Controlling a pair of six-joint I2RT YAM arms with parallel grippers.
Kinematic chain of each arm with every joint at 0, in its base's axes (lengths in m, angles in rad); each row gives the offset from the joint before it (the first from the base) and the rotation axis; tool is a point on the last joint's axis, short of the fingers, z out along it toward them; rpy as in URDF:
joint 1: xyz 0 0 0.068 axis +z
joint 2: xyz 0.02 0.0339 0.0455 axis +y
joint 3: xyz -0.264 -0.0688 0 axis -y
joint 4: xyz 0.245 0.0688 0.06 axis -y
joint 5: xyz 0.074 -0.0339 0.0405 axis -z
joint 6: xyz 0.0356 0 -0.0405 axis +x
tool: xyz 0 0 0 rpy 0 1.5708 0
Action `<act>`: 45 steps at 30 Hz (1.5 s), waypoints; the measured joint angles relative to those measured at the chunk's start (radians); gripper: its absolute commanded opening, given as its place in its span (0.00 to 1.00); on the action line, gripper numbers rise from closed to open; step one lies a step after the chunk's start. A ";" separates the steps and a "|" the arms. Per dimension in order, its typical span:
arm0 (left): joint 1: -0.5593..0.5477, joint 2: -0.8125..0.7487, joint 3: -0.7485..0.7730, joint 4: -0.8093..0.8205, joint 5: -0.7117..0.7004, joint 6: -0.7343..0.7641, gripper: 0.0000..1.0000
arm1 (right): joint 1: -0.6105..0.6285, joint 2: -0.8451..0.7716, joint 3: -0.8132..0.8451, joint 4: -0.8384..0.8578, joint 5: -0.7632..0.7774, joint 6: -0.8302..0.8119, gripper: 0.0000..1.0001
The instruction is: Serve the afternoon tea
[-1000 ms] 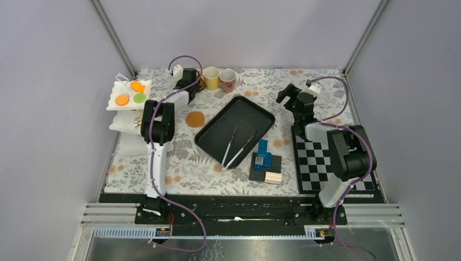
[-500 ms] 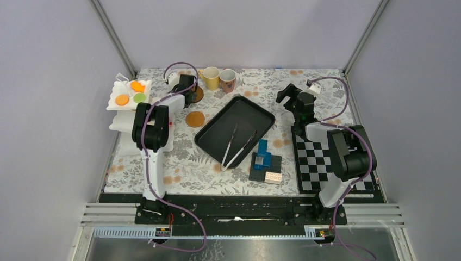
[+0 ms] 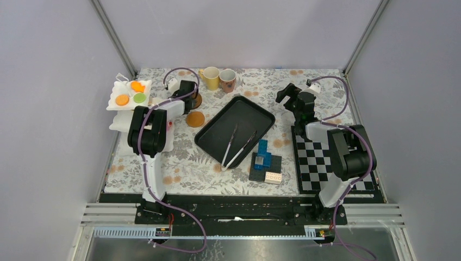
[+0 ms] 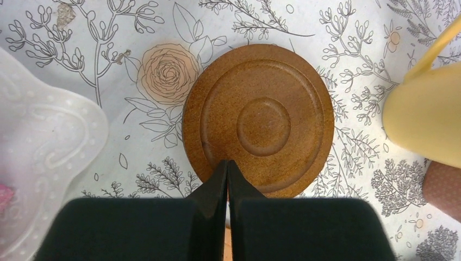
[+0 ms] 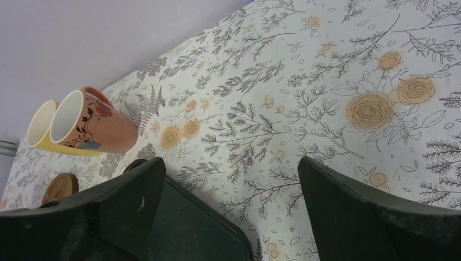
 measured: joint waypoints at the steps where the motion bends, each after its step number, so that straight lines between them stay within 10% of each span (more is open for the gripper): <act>1: -0.002 -0.004 -0.006 0.000 -0.004 0.003 0.00 | 0.000 0.001 0.004 -0.005 -0.001 0.000 1.00; 38: -0.071 0.077 0.113 0.012 0.109 0.115 0.00 | -0.006 0.013 0.014 -0.011 -0.026 0.005 0.99; 45: -0.072 0.073 0.119 0.011 0.105 0.162 0.33 | -0.010 0.029 0.033 -0.016 -0.037 0.010 1.00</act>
